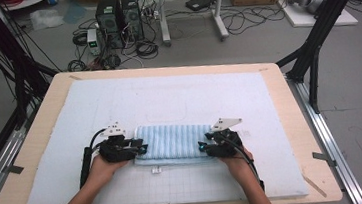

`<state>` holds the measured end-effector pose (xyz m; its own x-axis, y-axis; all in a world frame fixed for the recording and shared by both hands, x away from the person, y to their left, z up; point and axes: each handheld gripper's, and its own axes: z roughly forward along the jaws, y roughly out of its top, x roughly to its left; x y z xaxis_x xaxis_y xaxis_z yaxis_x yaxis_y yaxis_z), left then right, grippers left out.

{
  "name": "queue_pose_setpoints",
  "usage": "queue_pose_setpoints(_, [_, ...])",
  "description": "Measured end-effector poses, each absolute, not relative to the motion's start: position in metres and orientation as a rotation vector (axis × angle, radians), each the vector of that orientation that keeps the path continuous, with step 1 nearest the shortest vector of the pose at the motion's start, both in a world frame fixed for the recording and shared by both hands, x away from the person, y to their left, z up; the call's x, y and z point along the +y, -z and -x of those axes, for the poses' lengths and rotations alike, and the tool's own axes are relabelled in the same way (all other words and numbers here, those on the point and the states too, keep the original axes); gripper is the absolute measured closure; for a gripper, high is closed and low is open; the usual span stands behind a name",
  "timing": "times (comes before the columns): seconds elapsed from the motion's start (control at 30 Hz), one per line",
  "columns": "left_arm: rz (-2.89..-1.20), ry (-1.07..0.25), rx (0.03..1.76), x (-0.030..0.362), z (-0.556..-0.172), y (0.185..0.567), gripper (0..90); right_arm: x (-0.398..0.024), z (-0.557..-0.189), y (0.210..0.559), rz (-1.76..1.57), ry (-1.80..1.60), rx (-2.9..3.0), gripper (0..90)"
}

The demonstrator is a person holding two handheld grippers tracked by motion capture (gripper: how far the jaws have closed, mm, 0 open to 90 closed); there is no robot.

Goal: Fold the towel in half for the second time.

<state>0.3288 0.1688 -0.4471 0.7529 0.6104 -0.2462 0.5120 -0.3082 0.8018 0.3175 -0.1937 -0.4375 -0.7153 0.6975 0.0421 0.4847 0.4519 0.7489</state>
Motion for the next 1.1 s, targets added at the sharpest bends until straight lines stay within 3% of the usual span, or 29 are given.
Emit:
queue_pose_setpoints(0.5, [-1.983, -0.087, 0.808, 0.175, -0.307, 0.451, 67.2, -0.205, -0.292, 0.441, -0.876, -1.094, 2.497, 53.8])
queue_pose_setpoints(0.6, [-1.974, -0.081, 0.796, 0.177, -0.308, 0.448, 63.1, -0.21, -0.292, 0.44, -0.891, -1.127, 2.493, 50.7])
queue_pose_setpoints(0.7, [-1.894, -0.109, 0.803, 0.182, -0.314, 0.441, 52.1, -0.216, -0.292, 0.435, -0.908, -1.229, 2.437, 47.6])
queue_pose_setpoints(0.93, [-1.813, -0.179, 0.856, 0.188, -0.337, 0.436, 55.2, -0.208, -0.317, 0.431, -0.966, -1.231, 2.365, 50.5])
queue_pose_setpoints(1.1, [-1.8, -0.216, 0.869, 0.194, -0.342, 0.437, 54.4, -0.207, -0.327, 0.441, -1.01, -1.128, 2.398, 47.1])
